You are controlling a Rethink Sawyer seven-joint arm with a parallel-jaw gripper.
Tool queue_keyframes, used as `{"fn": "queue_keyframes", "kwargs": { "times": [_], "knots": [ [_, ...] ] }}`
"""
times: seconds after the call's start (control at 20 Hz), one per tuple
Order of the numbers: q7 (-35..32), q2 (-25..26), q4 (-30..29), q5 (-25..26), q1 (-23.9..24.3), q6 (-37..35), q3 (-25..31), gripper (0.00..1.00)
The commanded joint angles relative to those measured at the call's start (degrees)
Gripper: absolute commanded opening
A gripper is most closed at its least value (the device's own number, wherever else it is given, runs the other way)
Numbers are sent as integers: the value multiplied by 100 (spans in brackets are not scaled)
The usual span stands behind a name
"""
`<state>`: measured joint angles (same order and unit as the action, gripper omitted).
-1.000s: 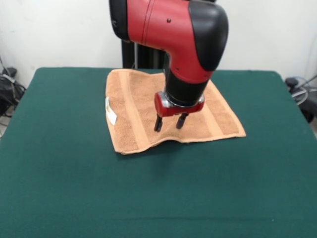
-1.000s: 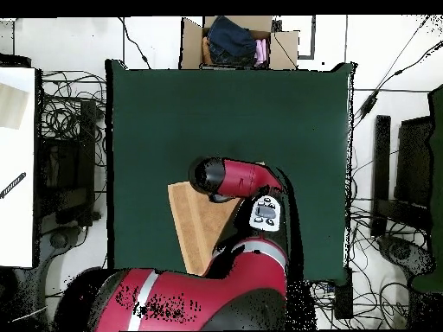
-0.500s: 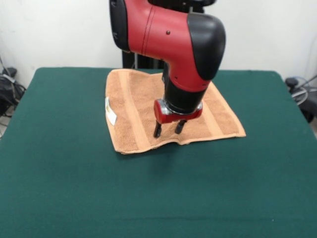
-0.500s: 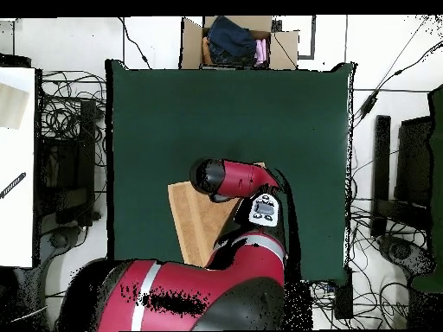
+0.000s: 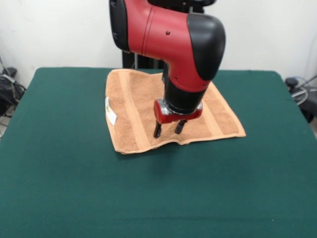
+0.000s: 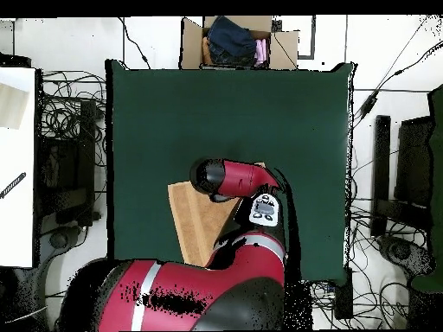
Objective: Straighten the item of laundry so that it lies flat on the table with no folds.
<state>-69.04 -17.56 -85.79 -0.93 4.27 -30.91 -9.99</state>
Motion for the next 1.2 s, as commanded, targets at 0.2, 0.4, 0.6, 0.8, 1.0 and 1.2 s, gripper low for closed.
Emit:
{"fn": "queue_keyframes", "kwargs": {
  "times": [0.2, 0.4, 0.6, 0.8, 1.0, 1.2],
  "knots": [
    [-1338, 401, 191, -200, 111, 657, 453, 100],
    [-1335, -258, -163, -219, -8, 13, 291, 100],
    [-1252, -800, -487, -216, -33, -428, 211, 100],
    [-1203, -1024, -660, -189, 0, -578, 175, 100],
    [-1216, -1311, -853, -167, -42, -773, 99, 100],
    [-1277, -1652, -1171, -156, -95, -937, 16, 100]
  ]
}}
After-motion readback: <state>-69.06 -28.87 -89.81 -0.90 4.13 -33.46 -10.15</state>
